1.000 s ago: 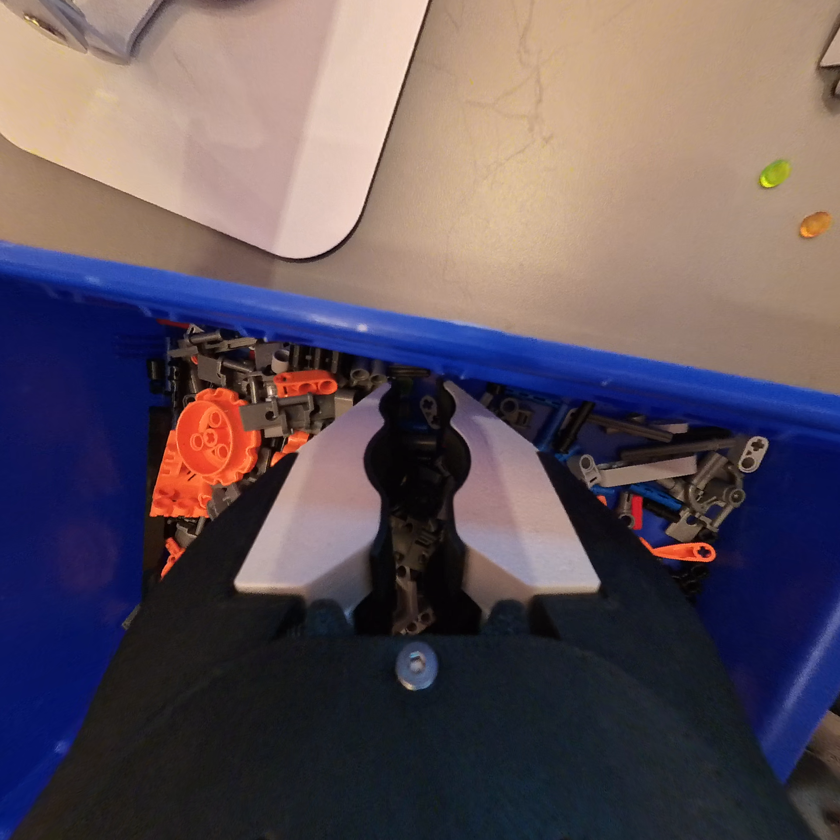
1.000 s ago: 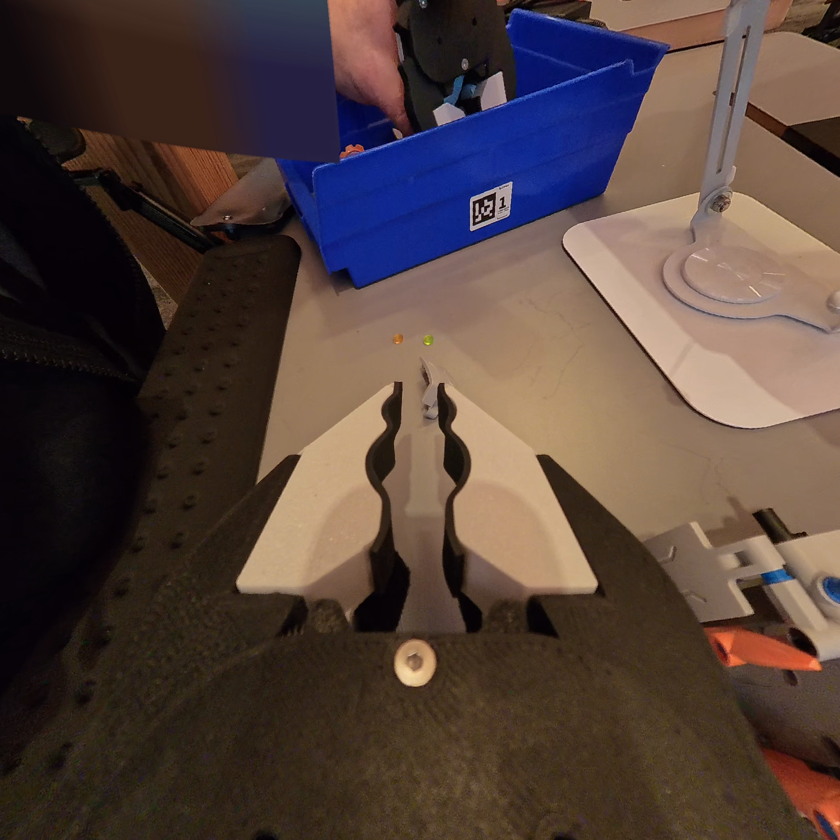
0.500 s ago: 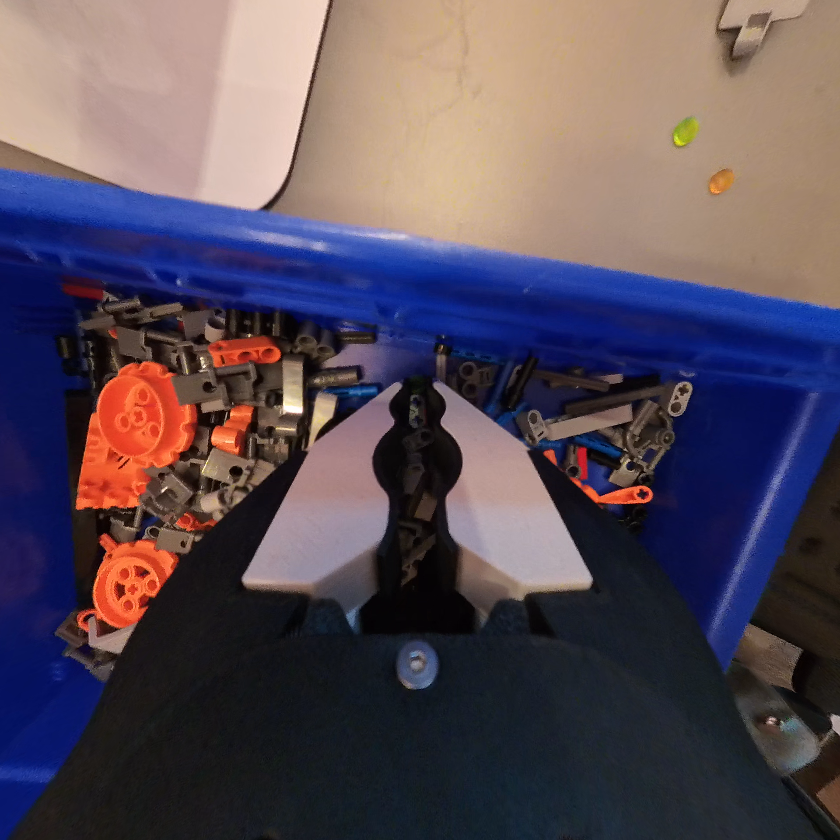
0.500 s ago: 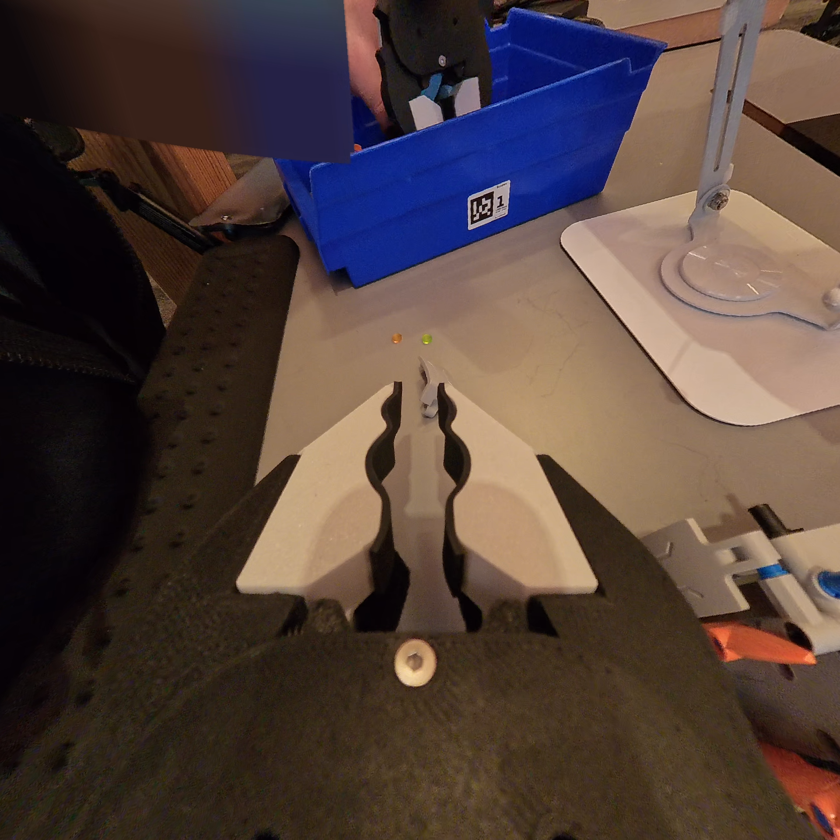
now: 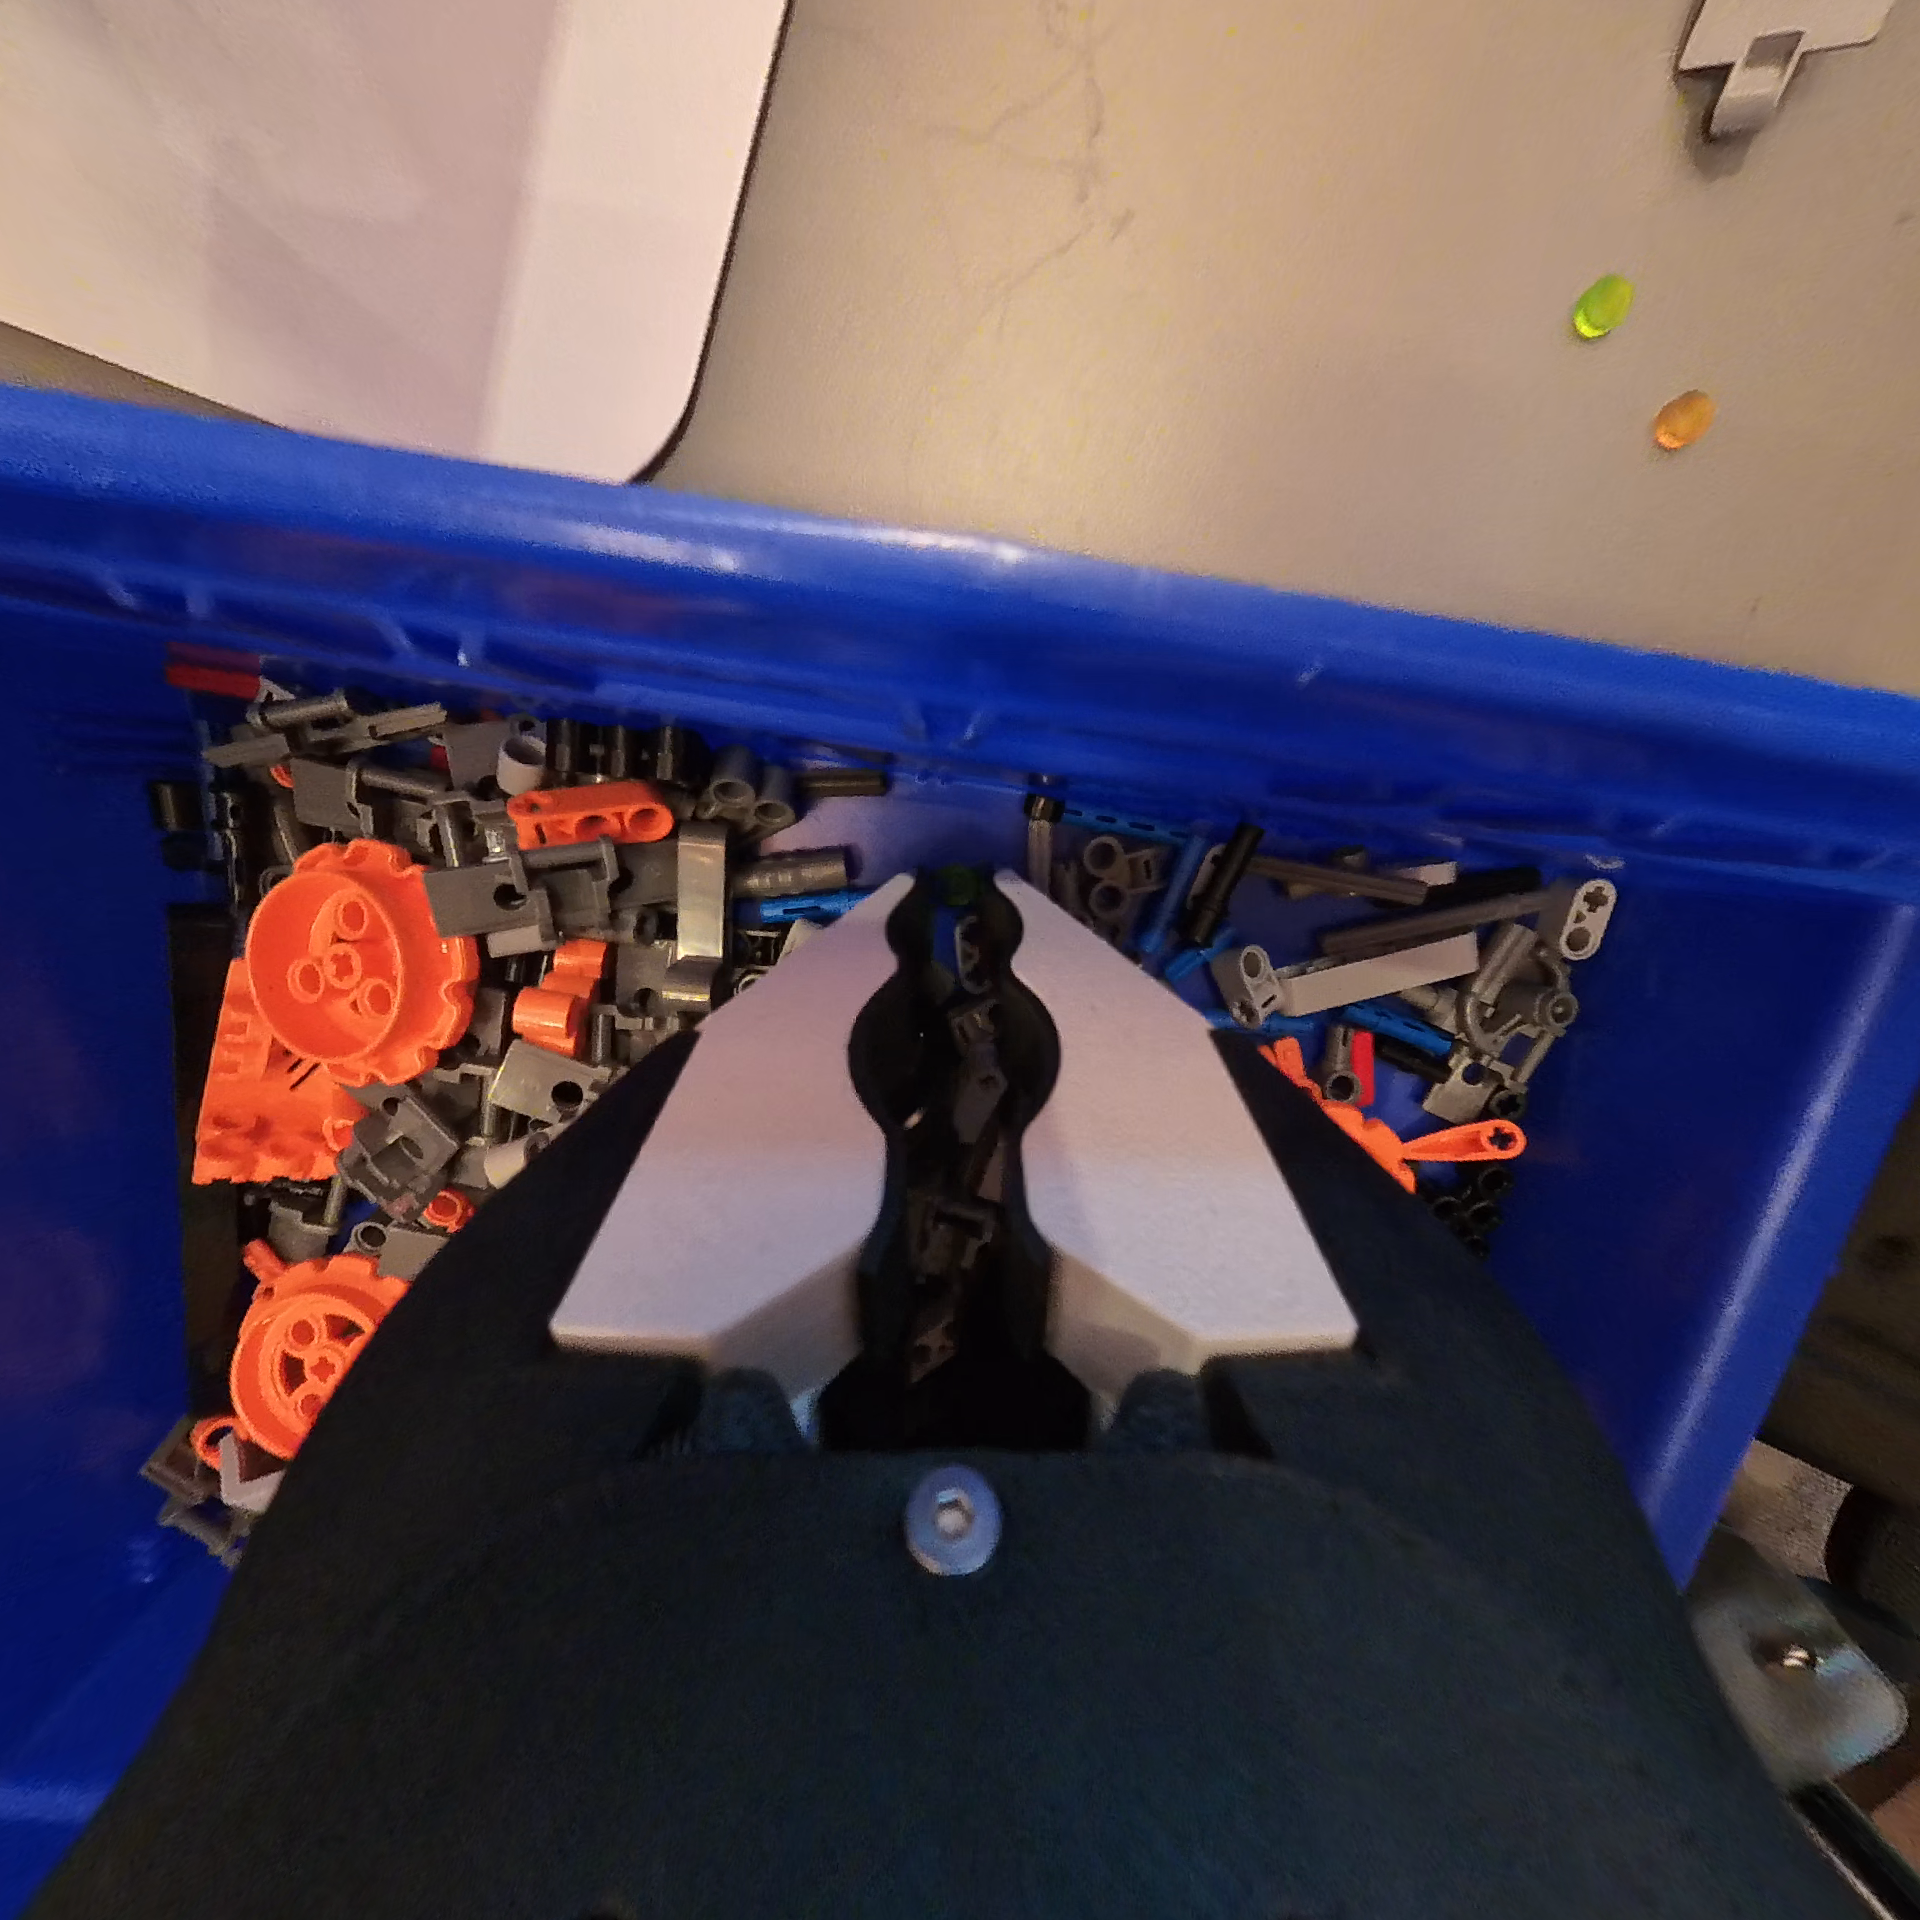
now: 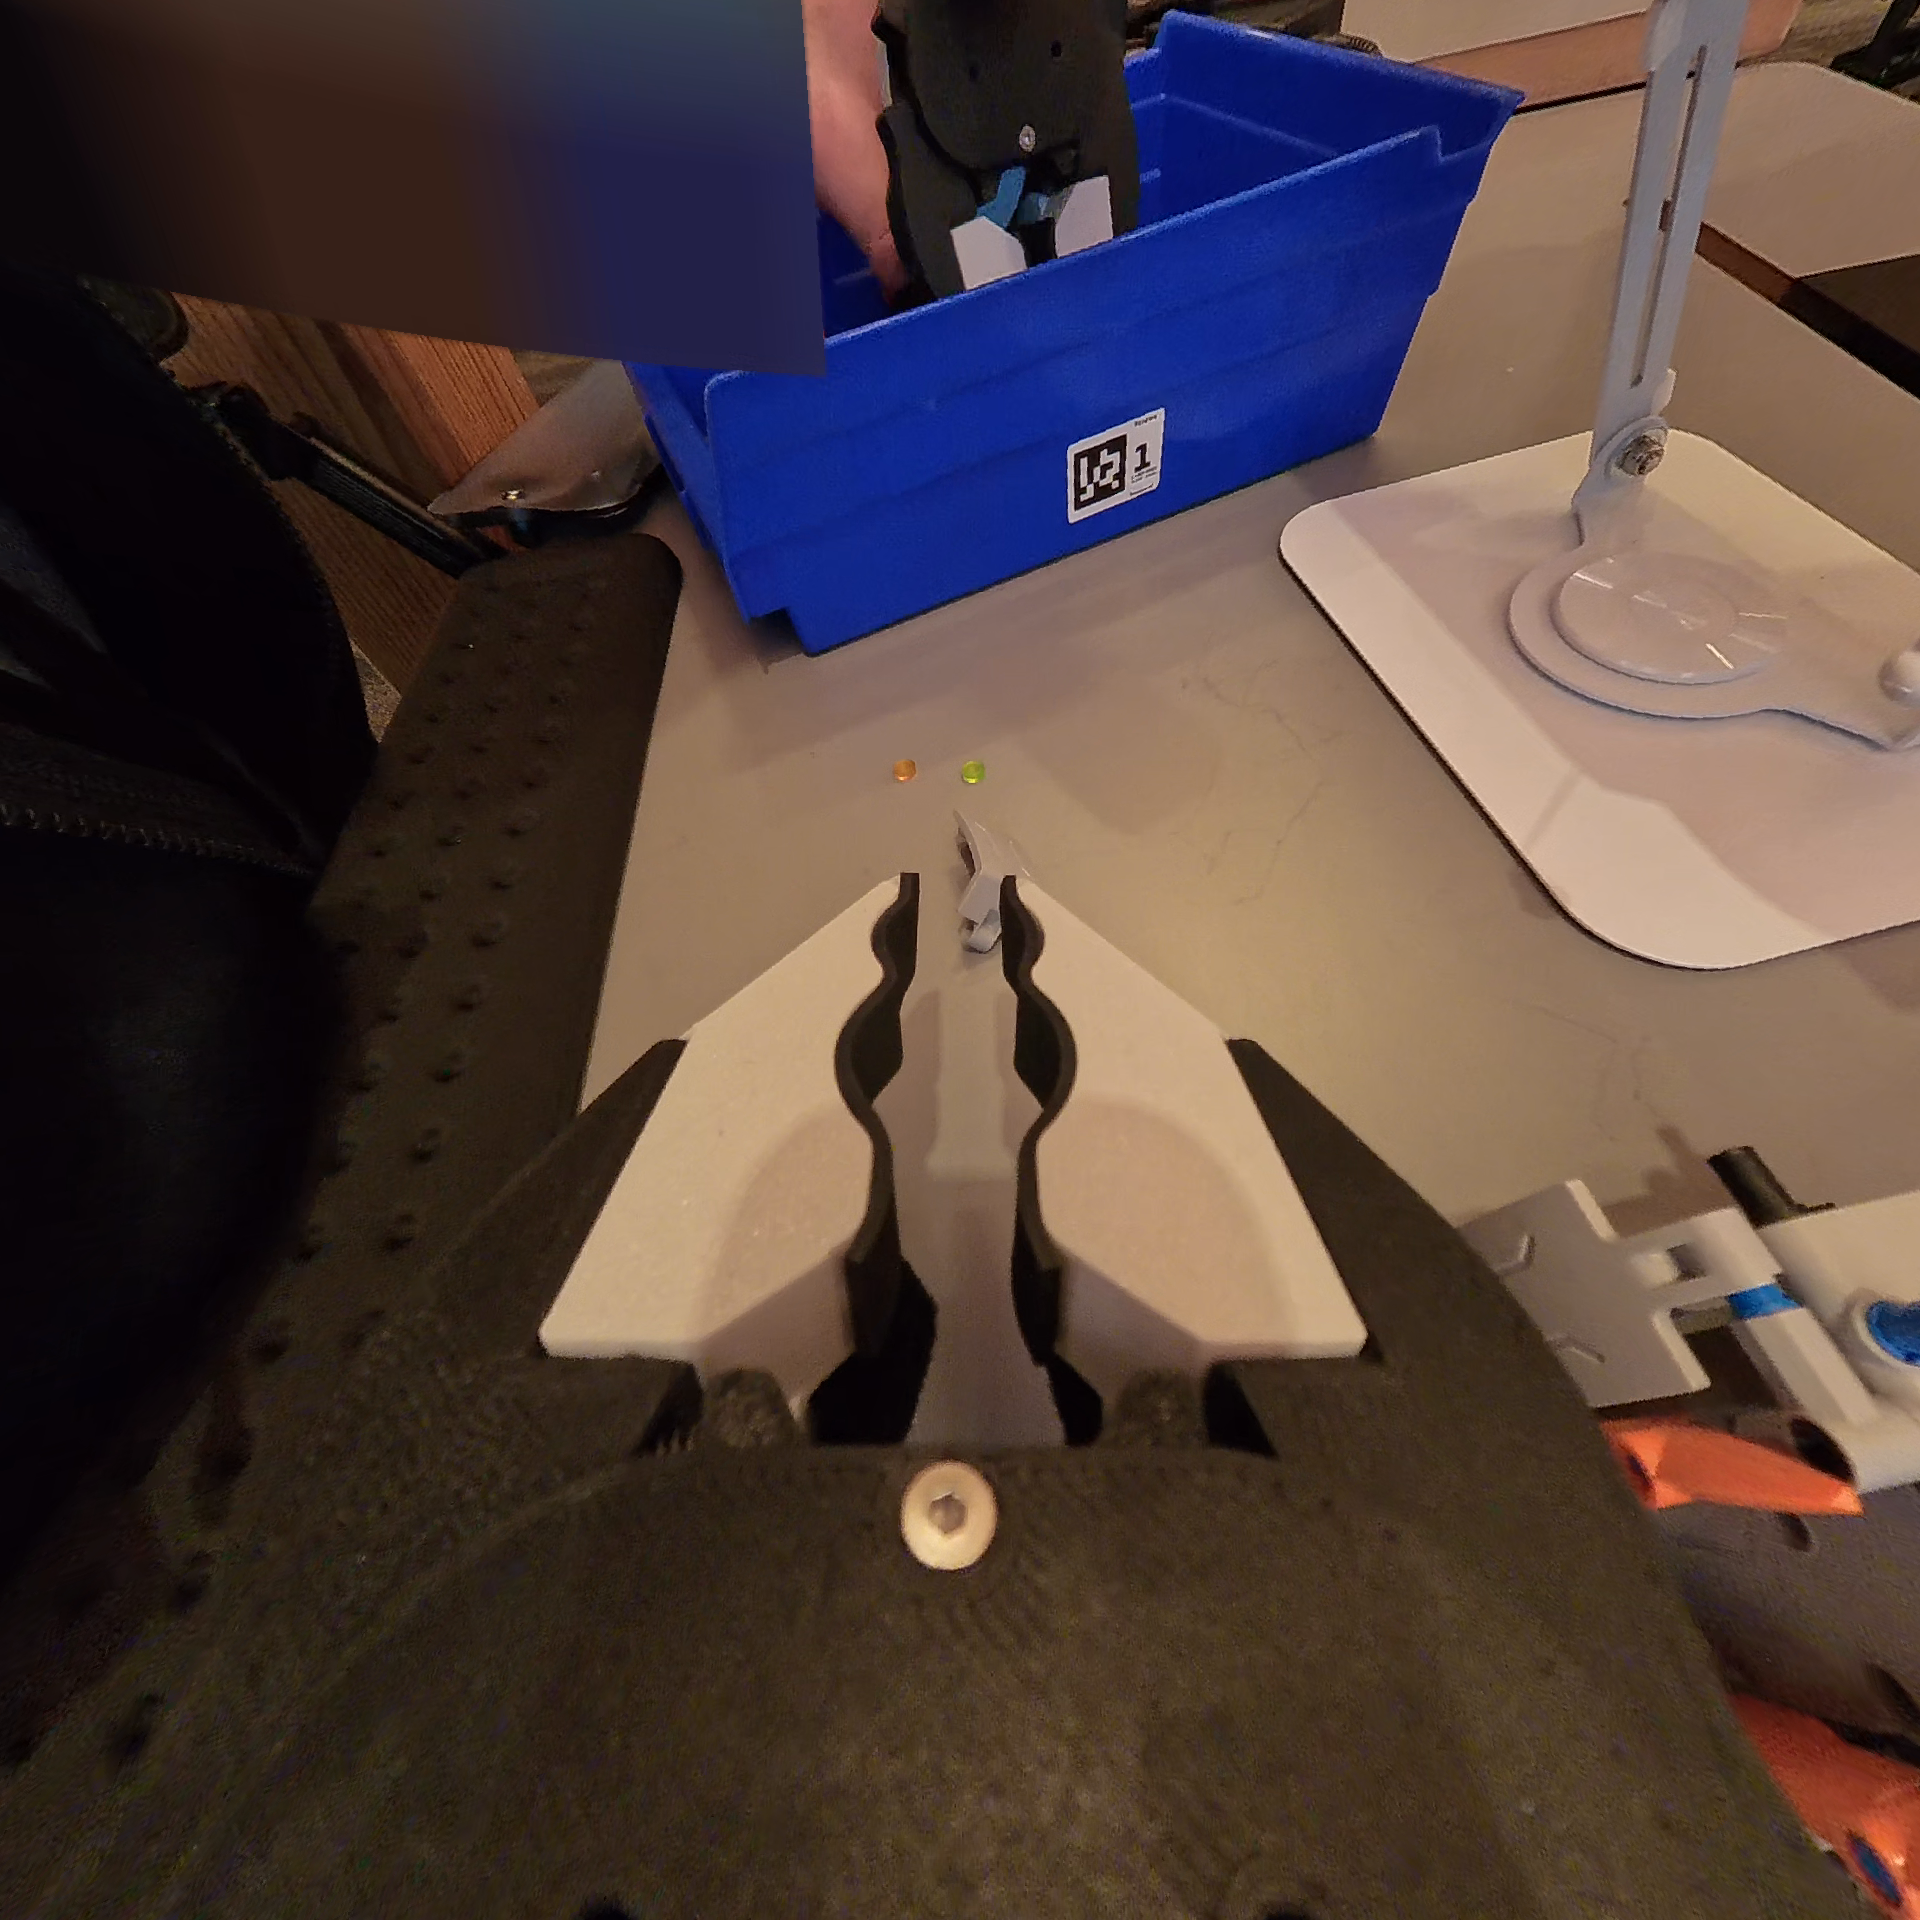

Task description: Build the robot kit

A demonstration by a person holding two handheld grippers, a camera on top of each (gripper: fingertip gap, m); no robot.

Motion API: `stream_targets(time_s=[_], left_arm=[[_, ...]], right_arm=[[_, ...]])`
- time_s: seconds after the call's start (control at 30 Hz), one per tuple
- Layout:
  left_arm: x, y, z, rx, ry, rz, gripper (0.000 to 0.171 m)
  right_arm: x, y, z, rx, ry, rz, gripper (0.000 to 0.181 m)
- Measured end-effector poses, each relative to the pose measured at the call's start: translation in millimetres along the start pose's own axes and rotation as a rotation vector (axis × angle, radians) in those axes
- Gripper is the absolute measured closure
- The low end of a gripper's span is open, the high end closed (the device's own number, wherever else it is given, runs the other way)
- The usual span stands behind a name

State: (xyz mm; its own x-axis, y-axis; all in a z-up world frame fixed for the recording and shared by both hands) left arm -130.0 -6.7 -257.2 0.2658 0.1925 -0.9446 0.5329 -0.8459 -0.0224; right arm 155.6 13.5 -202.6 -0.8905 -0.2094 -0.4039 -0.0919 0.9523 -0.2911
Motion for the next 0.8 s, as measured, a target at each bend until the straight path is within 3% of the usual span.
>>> stream_targets(time_s=[0.23,0.47,0.67,0.8], left_arm=[[-8.1,3.7,-3.3,-0.006,0.017,-0.006,0.166],[-71.4,15.6,-38.2,-0.001,0.148,-0.062,0.166],[-114.0,65.2,-76.8,0.056,0.275,-0.042,0.165],[-92.9,104.2,-101.0,0.090,0.275,0.027,0.165]], right_arm=[[-0.6,-0.1,-0.8,-0.001,0.004,0.000,0.168],[-0.4,-0.8,-1.7,-0.001,0.007,-0.004,0.168],[-4.4,-4.8,-6.8,-0.016,0.029,-0.008,0.168],[-4.2,-5.2,-6.8,-0.012,0.030,-0.014,0.168]])
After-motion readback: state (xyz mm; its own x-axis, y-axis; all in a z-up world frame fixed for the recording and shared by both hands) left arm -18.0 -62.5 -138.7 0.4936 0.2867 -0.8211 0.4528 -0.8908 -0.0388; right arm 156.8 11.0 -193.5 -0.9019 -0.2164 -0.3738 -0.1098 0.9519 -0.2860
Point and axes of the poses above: each gripper's, where its closed fingertips meet, x out along the fingers, z out of its underside, y = z × x across the jaws, the point moved 4 cm from there along -x, back along the fingers, and after that the axes turned 10 degrees about x, right-handed, at the moved point
